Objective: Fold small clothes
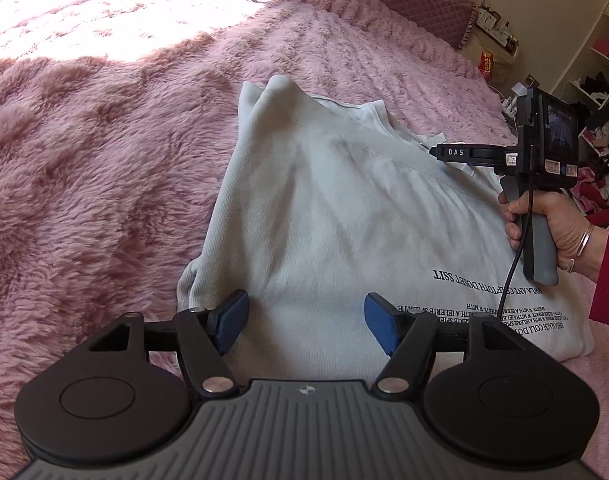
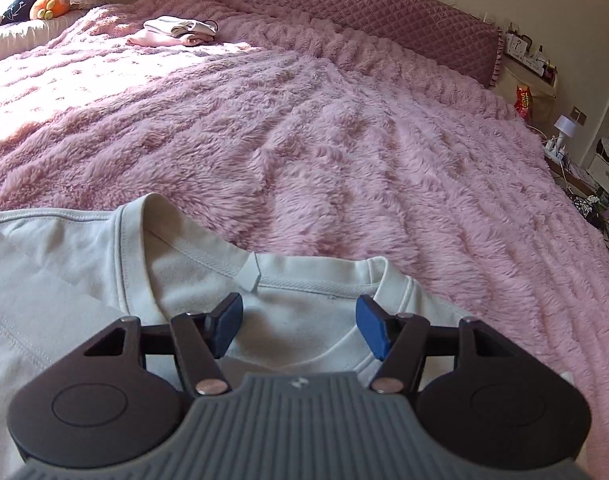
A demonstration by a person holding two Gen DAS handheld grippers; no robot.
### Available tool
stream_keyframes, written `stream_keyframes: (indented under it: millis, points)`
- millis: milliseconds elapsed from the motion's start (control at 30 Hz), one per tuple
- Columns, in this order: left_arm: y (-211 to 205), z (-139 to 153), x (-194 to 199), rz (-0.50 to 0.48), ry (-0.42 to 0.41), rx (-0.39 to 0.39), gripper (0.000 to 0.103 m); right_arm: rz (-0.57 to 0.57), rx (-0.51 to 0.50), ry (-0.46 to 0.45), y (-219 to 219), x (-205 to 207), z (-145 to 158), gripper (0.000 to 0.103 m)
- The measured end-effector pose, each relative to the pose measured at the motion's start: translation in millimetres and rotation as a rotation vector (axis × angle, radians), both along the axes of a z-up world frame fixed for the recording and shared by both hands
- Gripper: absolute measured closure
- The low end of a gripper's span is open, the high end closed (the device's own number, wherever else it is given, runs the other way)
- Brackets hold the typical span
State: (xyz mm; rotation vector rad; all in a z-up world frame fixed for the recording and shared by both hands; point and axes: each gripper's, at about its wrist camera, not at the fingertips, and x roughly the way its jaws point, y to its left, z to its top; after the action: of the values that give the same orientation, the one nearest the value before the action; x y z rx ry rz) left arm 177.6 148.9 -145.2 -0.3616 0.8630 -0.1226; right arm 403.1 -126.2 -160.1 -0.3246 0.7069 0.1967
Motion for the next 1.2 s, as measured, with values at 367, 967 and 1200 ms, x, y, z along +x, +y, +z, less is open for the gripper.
stream_keyframes:
  millis: [367,967,1200]
  points:
    - [-11,8,-4,-0.017,-0.009,0.064,0.025,0.117,-0.064,0.032,-22,-101,17,0.044]
    - [-6,37,-48,0.018,-0.011,0.032,0.026,0.133,-0.067,0.162,-31,-263,28,0.044]
    - [8,33,-51,0.040,-0.016,-0.024,0.026,0.121,-0.076,0.156,-31,-276,23,0.043]
